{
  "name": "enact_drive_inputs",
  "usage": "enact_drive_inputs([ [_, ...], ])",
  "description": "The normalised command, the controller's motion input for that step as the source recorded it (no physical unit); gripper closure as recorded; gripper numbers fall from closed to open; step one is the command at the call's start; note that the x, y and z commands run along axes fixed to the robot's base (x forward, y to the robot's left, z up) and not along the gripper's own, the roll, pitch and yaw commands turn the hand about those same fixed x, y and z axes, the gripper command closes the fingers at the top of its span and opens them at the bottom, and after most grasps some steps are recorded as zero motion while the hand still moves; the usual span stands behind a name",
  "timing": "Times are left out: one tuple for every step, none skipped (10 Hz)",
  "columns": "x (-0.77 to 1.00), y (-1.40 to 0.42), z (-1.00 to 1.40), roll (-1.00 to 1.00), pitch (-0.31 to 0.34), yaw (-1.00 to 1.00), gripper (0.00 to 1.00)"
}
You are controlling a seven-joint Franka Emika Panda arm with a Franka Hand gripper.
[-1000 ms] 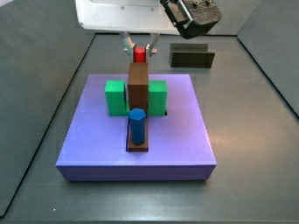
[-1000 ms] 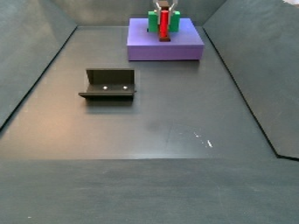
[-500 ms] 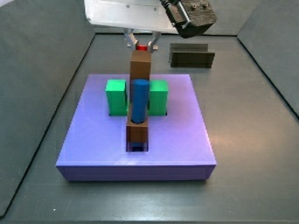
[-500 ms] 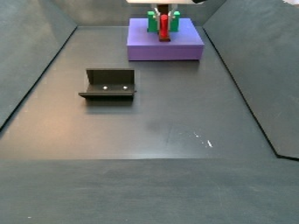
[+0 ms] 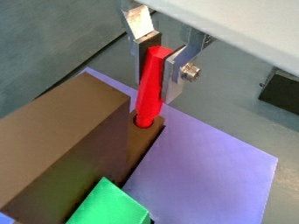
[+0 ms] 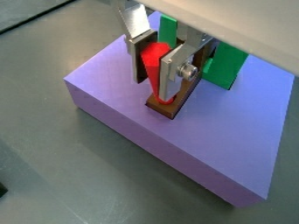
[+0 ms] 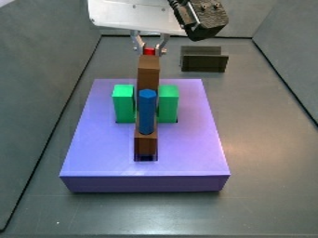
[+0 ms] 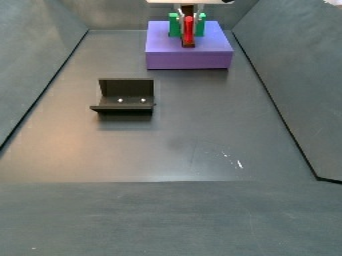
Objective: Pick up the red object. Move up. Move to above the board. Insert the red object.
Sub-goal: Insert the red object.
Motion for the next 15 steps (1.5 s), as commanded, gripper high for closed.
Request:
enact_drive_inputs([
  [-0.17, -0.17, 0.03, 0.13, 0.0, 0.0, 1.0],
  [-0.18, -0.2, 0.03, 0.16, 0.0, 0.0, 1.0],
  [-0.21, -0.23, 0.03, 0.18, 0.0, 0.0, 1.0],
  [-0.18, -0.24, 0.0, 0.16, 0.0, 0.0, 1.0],
  [-0.07, -0.23, 0.0, 0.22, 0.0, 0.01, 1.0],
  [0.0, -0.17, -0.05, 0.39, 0.0, 0.12, 1.0],
  [0.0, -0.13, -0.06, 0.42, 0.033, 0.11, 1.0],
  [0.07, 0.0, -0.17, 0.31, 0.076, 0.0, 1.0],
  [0.04, 0.01, -0.04, 0.28, 0.09, 0.0, 1.0],
  [0.05, 0.0, 0.0, 0.16, 0.076, 0.0, 1.0],
  [0.03, 0.0, 0.0, 0.11, 0.051, 0.0, 1.0],
  [0.0, 0.0, 0.0, 0.04, 0.013, 0.0, 1.0],
  [0.0, 0.0, -0.05, 0.03, 0.0, 0.0, 1.0],
  [0.04, -0.07, -0.23, 0.08, 0.0, 0.0, 1.0],
  [0.25, -0.08, -0.37, 0.09, 0.009, 0.0, 1.0],
])
